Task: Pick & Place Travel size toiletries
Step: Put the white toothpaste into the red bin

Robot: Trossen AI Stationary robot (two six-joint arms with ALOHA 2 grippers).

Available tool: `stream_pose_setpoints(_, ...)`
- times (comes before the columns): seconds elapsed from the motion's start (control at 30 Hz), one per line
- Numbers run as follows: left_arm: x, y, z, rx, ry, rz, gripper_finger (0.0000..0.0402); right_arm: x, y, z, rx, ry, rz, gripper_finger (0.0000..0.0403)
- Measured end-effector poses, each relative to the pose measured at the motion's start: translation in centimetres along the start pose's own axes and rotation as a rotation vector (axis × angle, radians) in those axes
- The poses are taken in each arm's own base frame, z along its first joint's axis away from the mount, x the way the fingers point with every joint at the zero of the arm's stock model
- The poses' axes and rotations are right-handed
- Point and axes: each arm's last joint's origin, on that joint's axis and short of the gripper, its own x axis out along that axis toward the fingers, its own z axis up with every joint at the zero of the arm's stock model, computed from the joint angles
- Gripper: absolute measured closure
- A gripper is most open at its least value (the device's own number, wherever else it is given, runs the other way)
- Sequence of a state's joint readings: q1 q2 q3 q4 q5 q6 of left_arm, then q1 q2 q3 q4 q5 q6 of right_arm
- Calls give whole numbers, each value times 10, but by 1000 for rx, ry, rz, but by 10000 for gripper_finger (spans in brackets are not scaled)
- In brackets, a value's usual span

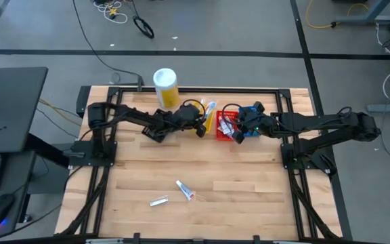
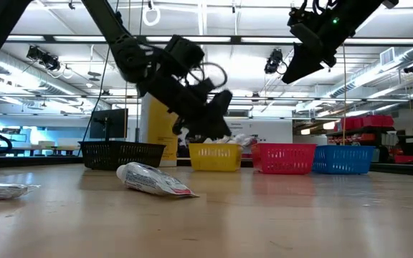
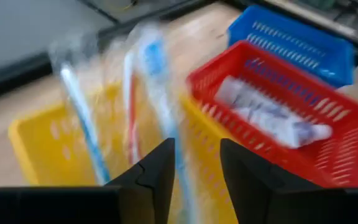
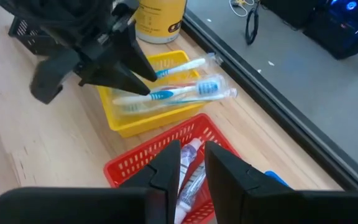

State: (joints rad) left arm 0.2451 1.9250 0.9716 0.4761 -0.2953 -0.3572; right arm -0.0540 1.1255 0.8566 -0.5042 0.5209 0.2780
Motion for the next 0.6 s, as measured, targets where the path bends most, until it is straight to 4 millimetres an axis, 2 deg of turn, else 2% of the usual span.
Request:
stream_pose_setpoints(0.17,-4,-4,16,37,23,12,254,0,0,0,6,0,1,322)
stream_pose_setpoints(0.37,-20,-16,51,99,8,-137,260,0,0,0,6,-2,1,322)
stream_pose_setpoints(0.5,-49,-21,74,123,100,-182,271,0,0,0,6,-1,3,322)
stream_pose_setpoints(0.6,-79,-24,83,143,123,-113,279,0,2,1,26,0,52,322)
